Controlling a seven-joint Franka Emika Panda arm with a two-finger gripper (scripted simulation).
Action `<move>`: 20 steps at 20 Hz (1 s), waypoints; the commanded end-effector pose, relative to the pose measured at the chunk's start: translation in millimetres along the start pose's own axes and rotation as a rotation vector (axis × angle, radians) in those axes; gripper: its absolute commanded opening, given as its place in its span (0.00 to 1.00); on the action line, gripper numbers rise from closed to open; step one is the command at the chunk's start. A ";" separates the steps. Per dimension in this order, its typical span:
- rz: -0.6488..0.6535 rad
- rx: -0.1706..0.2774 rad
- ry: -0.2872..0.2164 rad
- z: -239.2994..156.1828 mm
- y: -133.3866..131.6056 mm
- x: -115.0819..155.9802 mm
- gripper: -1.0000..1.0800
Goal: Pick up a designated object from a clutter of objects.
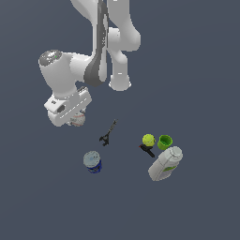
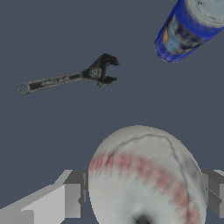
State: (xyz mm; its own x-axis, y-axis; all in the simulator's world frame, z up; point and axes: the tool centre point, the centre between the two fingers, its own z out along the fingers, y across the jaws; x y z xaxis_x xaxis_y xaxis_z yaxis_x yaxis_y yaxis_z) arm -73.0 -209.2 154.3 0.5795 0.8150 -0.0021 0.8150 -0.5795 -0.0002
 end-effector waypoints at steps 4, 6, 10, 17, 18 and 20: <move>0.001 -0.002 -0.002 -56.0 1.4 18.2 0.00; 0.001 -0.002 -0.002 -75.7 1.9 24.9 0.00; 0.001 -0.002 -0.002 -115.1 3.1 38.5 0.00; -0.001 -0.001 0.000 -179.7 6.0 62.0 0.00; -0.001 -0.001 0.000 -187.3 6.5 64.8 0.00; -0.001 -0.001 0.000 -201.0 7.5 69.9 0.00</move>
State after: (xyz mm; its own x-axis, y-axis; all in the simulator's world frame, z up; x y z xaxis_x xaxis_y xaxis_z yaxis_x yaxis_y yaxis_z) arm -29.0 -159.2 343.2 0.5784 0.8158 -0.0024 0.8158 -0.5784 0.0004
